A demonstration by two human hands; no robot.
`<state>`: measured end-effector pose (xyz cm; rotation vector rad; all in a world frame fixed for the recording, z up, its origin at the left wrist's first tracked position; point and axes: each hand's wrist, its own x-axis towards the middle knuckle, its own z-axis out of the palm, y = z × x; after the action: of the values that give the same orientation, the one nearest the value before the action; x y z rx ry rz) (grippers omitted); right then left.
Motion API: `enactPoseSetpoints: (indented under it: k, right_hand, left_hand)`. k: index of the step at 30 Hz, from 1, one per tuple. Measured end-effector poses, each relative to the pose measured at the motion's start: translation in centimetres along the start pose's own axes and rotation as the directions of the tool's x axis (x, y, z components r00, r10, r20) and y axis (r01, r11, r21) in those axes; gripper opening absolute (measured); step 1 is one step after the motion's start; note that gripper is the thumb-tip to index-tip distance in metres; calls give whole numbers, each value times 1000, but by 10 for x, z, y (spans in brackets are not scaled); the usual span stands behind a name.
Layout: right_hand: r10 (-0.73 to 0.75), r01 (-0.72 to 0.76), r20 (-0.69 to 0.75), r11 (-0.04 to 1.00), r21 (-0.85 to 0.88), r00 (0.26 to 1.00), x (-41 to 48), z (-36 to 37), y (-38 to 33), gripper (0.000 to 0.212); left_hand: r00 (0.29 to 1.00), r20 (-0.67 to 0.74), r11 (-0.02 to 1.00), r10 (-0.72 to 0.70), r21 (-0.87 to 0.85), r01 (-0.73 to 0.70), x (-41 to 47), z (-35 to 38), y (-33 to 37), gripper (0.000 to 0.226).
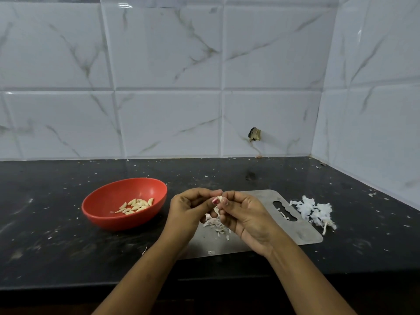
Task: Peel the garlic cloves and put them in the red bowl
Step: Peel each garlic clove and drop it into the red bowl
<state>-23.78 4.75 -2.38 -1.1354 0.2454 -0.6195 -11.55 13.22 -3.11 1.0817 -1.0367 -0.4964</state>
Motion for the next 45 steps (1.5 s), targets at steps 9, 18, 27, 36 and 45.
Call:
enactPoseSetpoints:
  k: [9, 18, 27, 36, 45]
  right_hand:
    - [-40, 41, 18, 999, -29, 999, -3, 2, -3, 8]
    - [-74, 73, -2, 994, -78, 997, -2, 2, -3, 9]
    - [-87, 84, -21, 989, -123, 996, -2, -2, -5, 7]
    - [-201, 174, -40, 918, -356, 979, 0, -4, -9, 12]
    - [-157, 111, -52, 859, -500, 986, 7, -7, -13, 20]
  left_hand:
    - [1000, -5, 999, -10, -33, 10, -2, 5, 5, 14]
    - [1000, -14, 996, -28, -82, 27, -2, 11, 10, 8]
    - [998, -67, 1000, 19, 14, -18, -3, 13, 13, 9]
    - [982, -187, 995, -3, 100, 22, 2, 6, 7, 9]
    - [995, -100, 967, 22, 254, 4, 3, 1, 4, 17]
